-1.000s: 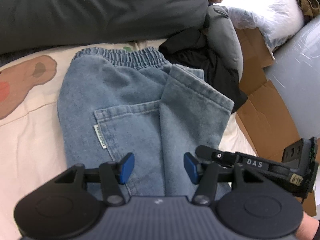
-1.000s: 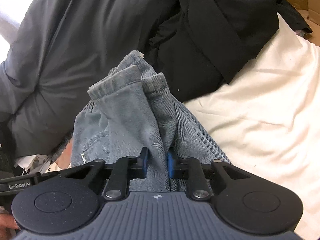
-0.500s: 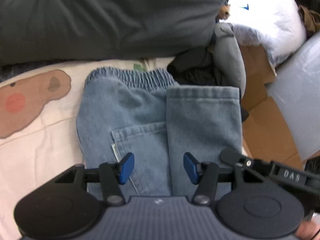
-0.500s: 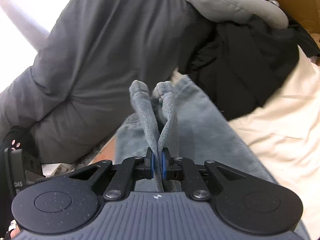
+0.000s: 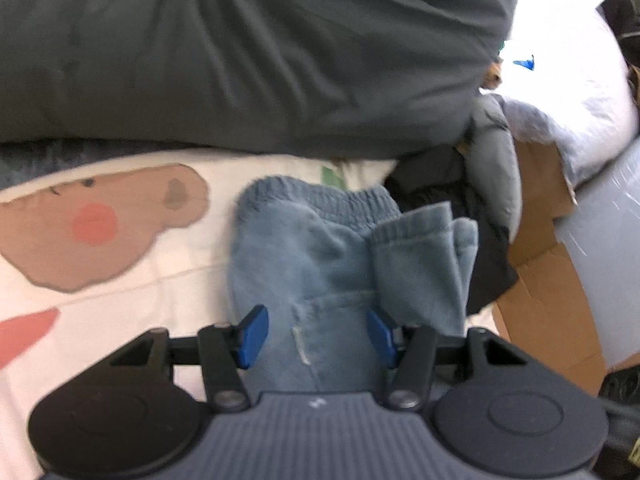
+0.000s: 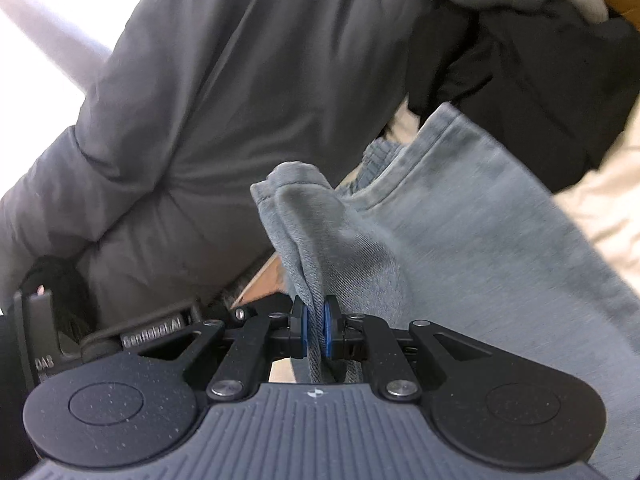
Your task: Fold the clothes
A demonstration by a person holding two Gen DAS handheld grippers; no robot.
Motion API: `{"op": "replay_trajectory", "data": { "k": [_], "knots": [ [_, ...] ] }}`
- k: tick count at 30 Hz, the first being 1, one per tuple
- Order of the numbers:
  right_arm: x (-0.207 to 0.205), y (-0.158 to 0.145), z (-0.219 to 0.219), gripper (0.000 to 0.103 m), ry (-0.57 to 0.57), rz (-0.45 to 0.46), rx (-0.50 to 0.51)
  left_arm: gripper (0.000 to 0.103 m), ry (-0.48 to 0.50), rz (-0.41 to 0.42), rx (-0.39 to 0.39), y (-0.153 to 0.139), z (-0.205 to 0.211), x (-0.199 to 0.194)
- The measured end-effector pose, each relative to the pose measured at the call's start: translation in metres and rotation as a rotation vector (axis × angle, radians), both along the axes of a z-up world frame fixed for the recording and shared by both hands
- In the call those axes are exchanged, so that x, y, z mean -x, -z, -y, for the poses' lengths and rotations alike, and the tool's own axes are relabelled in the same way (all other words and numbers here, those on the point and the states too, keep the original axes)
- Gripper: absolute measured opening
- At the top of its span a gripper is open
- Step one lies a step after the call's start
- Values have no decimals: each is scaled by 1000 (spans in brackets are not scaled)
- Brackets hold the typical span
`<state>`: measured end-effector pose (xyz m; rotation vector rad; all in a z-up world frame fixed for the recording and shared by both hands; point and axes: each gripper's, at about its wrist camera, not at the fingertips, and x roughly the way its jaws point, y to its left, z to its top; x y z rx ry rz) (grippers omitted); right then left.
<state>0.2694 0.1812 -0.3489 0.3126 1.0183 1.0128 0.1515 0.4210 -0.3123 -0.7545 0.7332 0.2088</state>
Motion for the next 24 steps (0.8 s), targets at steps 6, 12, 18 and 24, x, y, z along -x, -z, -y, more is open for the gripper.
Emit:
{"op": "replay_trajectory", "data": {
  "k": [6,12,18,24],
  "knots": [
    [10,8,-19,13,-21,-33,10,57,-92,-11,-38,-1,-12,9],
    [16,13,-31,28,-30,-64,9,57,-108,12,-78,-8,-16,12],
    [7,5,-17,29,23,-90,-37,57,-99,19,-78,-9,-16,8],
    [-6,-1,-11,29,53,-63,-27,54,-61,45,-79,-5,-7,-4]
  ]
}}
